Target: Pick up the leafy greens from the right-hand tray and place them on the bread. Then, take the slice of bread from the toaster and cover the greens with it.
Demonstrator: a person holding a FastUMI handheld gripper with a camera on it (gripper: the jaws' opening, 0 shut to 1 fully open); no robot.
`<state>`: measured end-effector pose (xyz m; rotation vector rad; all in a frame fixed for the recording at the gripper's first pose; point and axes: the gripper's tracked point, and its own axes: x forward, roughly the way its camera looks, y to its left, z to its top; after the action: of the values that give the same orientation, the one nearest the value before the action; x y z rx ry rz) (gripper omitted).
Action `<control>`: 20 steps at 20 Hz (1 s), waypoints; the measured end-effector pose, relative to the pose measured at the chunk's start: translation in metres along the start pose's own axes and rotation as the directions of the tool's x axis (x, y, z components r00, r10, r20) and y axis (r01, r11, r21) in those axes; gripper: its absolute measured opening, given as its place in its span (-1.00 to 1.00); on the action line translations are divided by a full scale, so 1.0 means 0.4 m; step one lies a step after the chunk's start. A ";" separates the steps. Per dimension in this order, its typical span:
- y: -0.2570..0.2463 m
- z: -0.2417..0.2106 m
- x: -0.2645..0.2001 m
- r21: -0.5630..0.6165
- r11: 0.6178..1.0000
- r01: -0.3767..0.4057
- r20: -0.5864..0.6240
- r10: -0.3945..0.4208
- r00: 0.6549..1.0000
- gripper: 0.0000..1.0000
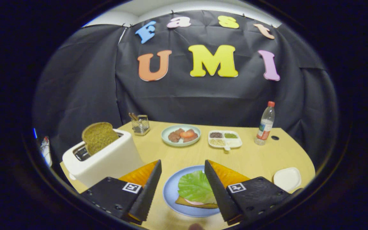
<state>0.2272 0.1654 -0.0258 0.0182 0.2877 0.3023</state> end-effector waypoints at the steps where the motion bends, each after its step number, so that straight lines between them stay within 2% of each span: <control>1: 0.016 0.037 -0.021 0.003 1.000 0.016 0.039 -0.016 0.999 0.83; 3: 0.067 0.094 -0.050 0.010 1.000 0.030 0.099 -0.030 0.995 0.96; 7: 0.196 0.141 -0.069 0.010 0.999 0.032 0.148 -0.033 0.988 0.92; 12: 0.363 0.115 -0.049 0.023 1.000 0.006 0.122 -0.009 0.993 0.92; 16: 0.449 0.072 0.005 -0.022 0.999 0.030 0.085 -0.028 0.996 0.92; 20: 0.471 0.015 0.080 -0.055 0.996 0.075 -0.001 -0.075 0.997 0.92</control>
<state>0.2036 0.3548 -0.0174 -0.0468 0.2824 0.2356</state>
